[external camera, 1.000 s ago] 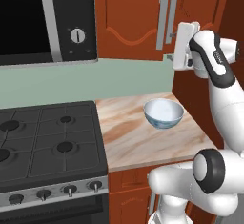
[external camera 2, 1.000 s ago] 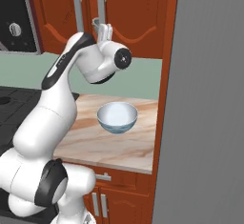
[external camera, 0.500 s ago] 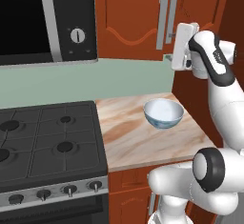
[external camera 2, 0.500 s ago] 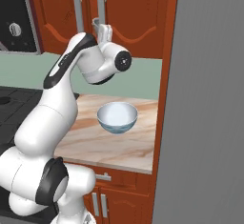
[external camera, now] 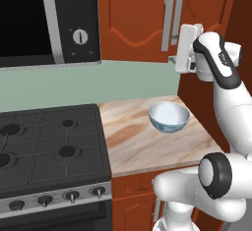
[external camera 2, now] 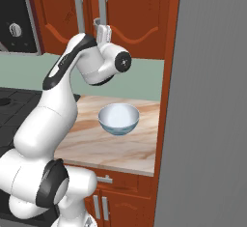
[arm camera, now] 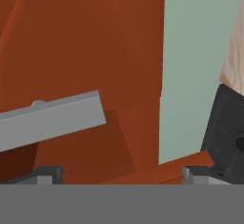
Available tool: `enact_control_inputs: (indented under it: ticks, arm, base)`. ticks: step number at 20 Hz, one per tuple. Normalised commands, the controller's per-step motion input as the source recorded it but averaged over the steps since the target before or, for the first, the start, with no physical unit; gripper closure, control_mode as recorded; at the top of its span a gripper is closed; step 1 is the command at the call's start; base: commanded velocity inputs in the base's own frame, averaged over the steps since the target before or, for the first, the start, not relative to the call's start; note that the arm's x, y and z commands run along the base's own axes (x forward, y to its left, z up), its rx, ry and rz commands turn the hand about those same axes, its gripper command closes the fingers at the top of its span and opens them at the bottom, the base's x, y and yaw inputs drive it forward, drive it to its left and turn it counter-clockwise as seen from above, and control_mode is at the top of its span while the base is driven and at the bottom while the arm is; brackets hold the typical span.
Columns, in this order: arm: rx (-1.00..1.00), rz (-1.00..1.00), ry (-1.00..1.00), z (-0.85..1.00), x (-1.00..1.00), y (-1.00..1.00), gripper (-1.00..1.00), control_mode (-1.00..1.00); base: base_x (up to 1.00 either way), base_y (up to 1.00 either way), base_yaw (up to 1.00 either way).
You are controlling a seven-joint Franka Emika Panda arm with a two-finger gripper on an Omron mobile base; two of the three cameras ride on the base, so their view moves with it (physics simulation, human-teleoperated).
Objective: Open the cabinet and setup a tea strainer by placing it in the bowl upright.
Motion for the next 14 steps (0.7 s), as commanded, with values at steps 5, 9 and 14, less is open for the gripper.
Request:
enact_control_inputs:
  ticks: [5,9,14]
  arm:
    - [0.00,0.04,0.00,0.00,0.00,0.00,-1.00,-1.00]
    - [0.00,0.11,0.00,-0.05,0.00,0.21,-1.00,-1.00]
    - [0.00,0.18,0.08,-0.16,0.00,0.43,-1.00,-1.00]
  base:
    - [0.00,0.00,0.00]
    - [0.00,0.00,0.00]
    - [0.00,0.00,0.00]
